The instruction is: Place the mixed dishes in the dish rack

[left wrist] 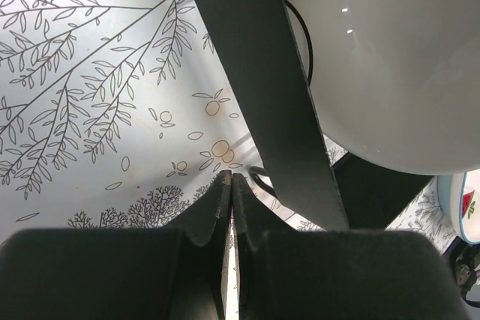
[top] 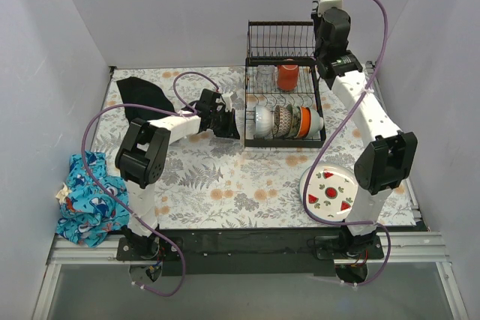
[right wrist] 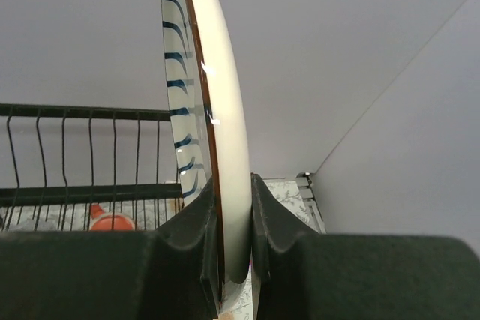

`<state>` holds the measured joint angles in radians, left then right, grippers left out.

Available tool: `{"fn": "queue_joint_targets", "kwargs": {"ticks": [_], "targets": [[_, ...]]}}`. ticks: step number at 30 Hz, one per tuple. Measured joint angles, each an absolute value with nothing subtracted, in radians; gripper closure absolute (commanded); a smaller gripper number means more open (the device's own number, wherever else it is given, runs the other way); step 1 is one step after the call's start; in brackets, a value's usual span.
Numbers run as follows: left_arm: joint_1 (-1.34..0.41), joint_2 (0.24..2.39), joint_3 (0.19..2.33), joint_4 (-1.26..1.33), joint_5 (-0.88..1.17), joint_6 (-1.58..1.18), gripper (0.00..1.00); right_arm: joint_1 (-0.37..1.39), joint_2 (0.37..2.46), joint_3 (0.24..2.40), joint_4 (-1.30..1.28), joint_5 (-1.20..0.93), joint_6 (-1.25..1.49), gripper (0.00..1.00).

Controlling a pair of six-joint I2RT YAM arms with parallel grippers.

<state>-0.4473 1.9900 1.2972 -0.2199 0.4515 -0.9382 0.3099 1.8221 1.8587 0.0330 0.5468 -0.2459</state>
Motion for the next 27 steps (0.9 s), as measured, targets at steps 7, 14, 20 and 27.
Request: {"fn": "queue_joint_targets", "kwargs": {"ticks": [7,14,20,27], "targets": [[-0.447,1.994,1.304,-0.217,0.485,-0.953,1.0,0.311,1.845,1.916,0.037,0.627,-0.263,0.99],[-0.447,2.016,1.304,-0.196,0.529,-0.966,1.0,0.323,1.88,1.957,-0.012,0.652,-0.216,0.99],[-0.45,2.041,1.304,-0.196,0.558,-0.968,1.0,0.329,1.9,1.982,-0.054,0.646,-0.182,0.99],[-0.455,2.041,1.304,-0.194,0.565,-0.97,1.0,0.336,1.908,1.982,-0.088,0.649,-0.168,0.99]]}}
